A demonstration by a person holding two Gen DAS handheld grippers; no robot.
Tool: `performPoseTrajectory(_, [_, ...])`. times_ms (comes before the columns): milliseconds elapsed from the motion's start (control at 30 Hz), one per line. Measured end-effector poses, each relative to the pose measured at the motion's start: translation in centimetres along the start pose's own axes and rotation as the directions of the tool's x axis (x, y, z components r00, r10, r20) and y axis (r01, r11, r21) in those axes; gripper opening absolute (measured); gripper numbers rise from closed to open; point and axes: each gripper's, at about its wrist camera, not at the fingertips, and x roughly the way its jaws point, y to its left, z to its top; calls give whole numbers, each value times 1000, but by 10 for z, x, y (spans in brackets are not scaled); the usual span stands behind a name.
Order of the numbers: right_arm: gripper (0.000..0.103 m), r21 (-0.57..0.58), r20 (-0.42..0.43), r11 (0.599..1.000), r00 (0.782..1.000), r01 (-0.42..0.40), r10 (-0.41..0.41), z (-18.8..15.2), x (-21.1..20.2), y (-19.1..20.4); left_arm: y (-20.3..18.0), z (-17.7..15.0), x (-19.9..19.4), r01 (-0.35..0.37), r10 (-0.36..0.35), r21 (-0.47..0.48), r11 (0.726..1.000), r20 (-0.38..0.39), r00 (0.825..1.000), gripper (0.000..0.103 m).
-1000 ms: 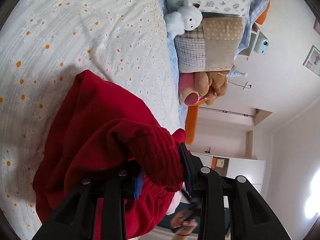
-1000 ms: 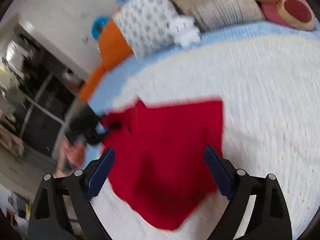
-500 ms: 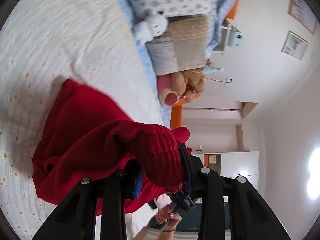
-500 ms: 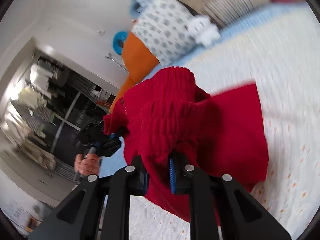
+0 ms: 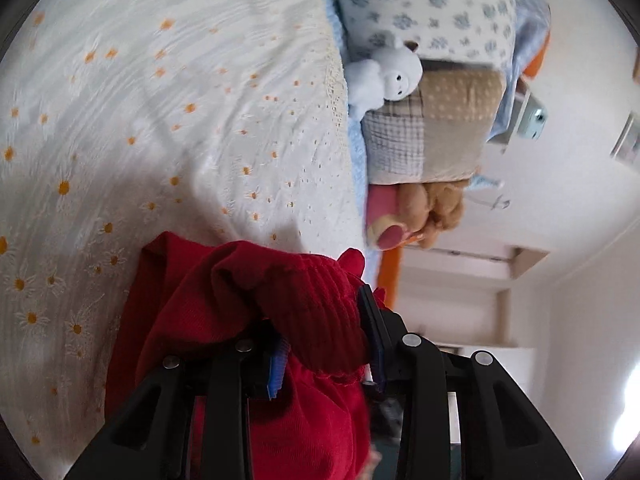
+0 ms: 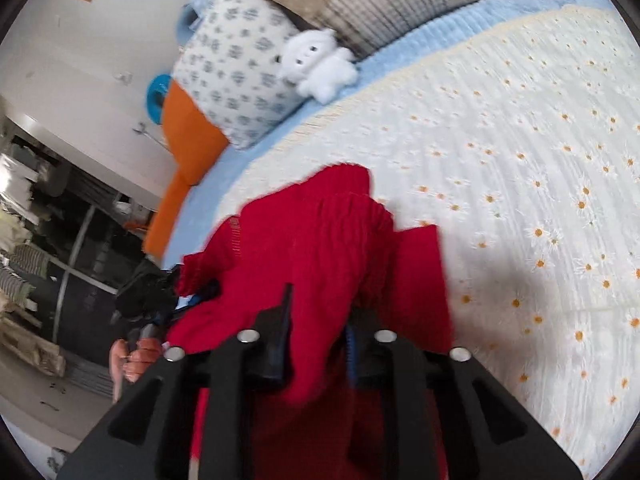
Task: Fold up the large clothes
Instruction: 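Fold the lifted hem end over onto the sweater with both tools, then press and smooth the folded red sweater flat with both tools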
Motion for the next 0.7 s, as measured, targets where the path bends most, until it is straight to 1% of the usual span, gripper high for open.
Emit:
performPoseTrajectory(33, [43, 20, 8, 1000, 1000, 3, -3, -3, 3, -6, 2, -1, -3, 24, -24, -6, 1000, -6, 1000, 37])
performPoseTrajectory(67, [46, 20, 9, 1000, 1000, -3, 3, -4, 3, -8, 1, -3, -7, 39, -39, -4, 999, -12, 999, 39])
performPoseTrajectory(100, [47, 16, 9, 1000, 1000, -10, 10, -5, 3, -8, -6, -9, -15, 38, -37, 20, 999, -23, 999, 40])
performPoseTrajectory(133, [47, 14, 9, 1000, 1000, -2, 2, -5, 3, -7, -14, -14, -22, 17, -16, 60, 998, -15, 1000, 48])
performPoseTrajectory(167, [48, 13, 9, 1000, 1000, 10, -10, -7, 1, -6, -29, -22, -36, -25, 23, 124, 992, 22, 999, 67])
performPoseTrajectory(200, [49, 20, 10, 1000, 1000, 19, -19, -8, -2, -6, -41, -28, -49, -57, 47, 172, 984, 64, 997, 79])
performPoseTrajectory(233, [50, 37, 14, 999, 1000, 18, -18, -8, -3, -8, -59, -36, -72, -62, 34, 235, 970, 120, 992, 92])
performPoseTrajectory(267, [54, 46, 17, 999, 1000, 25, -25, -8, -4, -8, -73, -42, -88, -56, 16, 274, 960, 145, 989, 92])
performPoseTrajectory(300, [57, 54, 23, 998, 999, 40, -42, -9, -5, -8, -85, -49, -102, -73, 22, 304, 950, 167, 986, 92])
performPoseTrajectory(333, [63, 64, 32, 996, 998, 56, -58, -10, -7, -6, -100, -58, -114, -112, 46, 346, 931, 192, 980, 92])
performPoseTrajectory(367, [67, 69, 37, 995, 997, 66, -69, -10, -10, -3, -108, -66, -119, -143, 71, 379, 914, 199, 977, 93])
performPoseTrajectory(400, [71, 69, 43, 994, 995, 84, -87, -11, -15, 2, -119, -80, -119, -202, 125, 437, 877, 198, 972, 93])
performPoseTrajectory(433, [77, 53, 59, 991, 990, 123, -126, -10, -24, 11, -124, -89, -114, -244, 167, 476, 845, 199, 966, 93])
performPoseTrajectory(467, [78, 31, 79, 989, 986, 146, -148, -10, -32, 19, -129, -101, -107, -294, 219, 527, 797, 201, 955, 93])
performPoseTrajectory(500, [79, -5, 116, 984, 978, 176, -174, -9, -44, 30, -134, -119, -93, -355, 287, 595, 721, 210, 935, 93])
performPoseTrajectory(533, [85, -41, 154, 977, 968, 208, -199, -8, -57, 42, -135, -131, -83, -389, 325, 635, 667, 222, 919, 93])
performPoseTrajectory(567, [88, -90, 206, 965, 953, 245, -223, -9, -74, 58, -135, -147, -71, -424, 363, 682, 596, 243, 900, 93])
performPoseTrajectory(600, [87, -141, 243, 955, 944, 261, -222, -11, -87, 73, -132, -160, -59, -449, 388, 720, 529, 266, 882, 93])
performPoseTrajectory(633, [82, -192, 271, 942, 938, 274, -217, -15, -97, 87, -131, -176, -42, -494, 422, 751, 438, 314, 851, 93])
performPoseTrajectory(667, [62, -260, 301, 918, 929, 299, -218, -23, -107, 107, -129, -188, -28, -527, 441, 769, 362, 357, 823, 93])
performPoseTrajectory(700, [52, -306, 304, 901, 929, 307, -213, -30, -110, 119, -125, -196, -16, -552, 454, 775, 307, 390, 801, 93])
